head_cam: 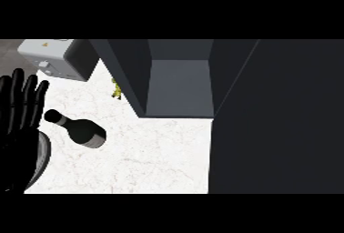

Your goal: Pick up the wine, place it into the cabinet and close the cabinet

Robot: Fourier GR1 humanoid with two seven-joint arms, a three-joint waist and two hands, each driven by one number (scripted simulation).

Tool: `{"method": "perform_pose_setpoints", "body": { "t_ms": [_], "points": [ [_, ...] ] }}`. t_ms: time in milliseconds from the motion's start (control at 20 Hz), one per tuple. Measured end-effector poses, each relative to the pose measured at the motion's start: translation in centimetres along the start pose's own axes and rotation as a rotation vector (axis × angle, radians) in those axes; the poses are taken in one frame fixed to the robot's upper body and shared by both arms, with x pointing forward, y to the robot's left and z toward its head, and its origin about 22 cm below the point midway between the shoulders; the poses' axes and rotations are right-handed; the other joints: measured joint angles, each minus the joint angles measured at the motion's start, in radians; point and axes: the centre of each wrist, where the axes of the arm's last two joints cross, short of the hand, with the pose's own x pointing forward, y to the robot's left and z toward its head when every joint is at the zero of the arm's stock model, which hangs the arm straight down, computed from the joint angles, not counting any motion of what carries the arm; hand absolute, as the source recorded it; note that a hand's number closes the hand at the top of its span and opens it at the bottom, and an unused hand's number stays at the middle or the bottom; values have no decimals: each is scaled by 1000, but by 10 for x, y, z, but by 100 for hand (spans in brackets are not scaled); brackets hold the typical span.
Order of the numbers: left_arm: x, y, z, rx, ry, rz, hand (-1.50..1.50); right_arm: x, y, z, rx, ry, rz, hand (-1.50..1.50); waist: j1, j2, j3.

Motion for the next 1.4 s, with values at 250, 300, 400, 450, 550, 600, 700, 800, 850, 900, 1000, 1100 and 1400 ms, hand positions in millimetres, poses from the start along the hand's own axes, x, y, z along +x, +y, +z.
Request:
{"method": "perform_pose_setpoints", "body": {
  "t_ms": [250, 300, 400, 450, 550, 600, 700, 800, 850, 900, 1000, 1100, 1400],
  "points": [
    [-12, 2, -9, 271, 34, -185, -150, 5, 4, 3, 37, 16, -8, -150, -18, -6, 4],
    [-15, 5, -11, 350, 44, -236, -150, 6, 5, 6, 42, 16, -12, -150, -24, -6, 5],
    [-16, 8, -17, 512, 43, -226, -150, 5, 17, 9, 142, 43, -101, -150, -22, -6, 5],
    [-16, 8, -20, 586, 43, -222, -150, 7, 22, 12, 188, 53, -141, -150, -27, -7, 5],
    [-16, 2, -30, 703, 37, -210, -150, 10, 30, 16, 268, 69, -206, -150, -39, -8, 5],
    [-15, -4, -36, 749, 34, -206, -150, 12, 32, 17, 296, 74, -233, -150, -42, -9, 6],
    [-16, -19, -49, 820, 30, -202, -150, 19, 33, 22, 344, 94, -261, -150, -52, -9, 7],
    [-15, -37, -64, 867, 26, -194, -150, 27, 33, 27, 368, 105, -282, -150, -58, -10, 8],
    [-15, -46, -71, 878, 26, -194, -150, 31, 33, 28, 381, 104, -293, -150, -56, -11, 8],
    [-14, -56, -78, 882, 20, -194, -150, 34, 32, 28, 388, 106, -302, -150, -55, -12, 8],
    [-11, -73, -94, 886, 21, -197, -150, 41, 31, 29, 398, 110, -311, -150, -51, -14, 8],
    [-6, -88, -104, 881, 25, -199, -150, 49, 28, 32, 399, 116, -310, -150, -44, -16, 7],
    [13, -124, -129, 874, 29, -225, -150, 58, 26, 32, 400, 127, -314, -150, -30, -20, 6]
  ]
}}
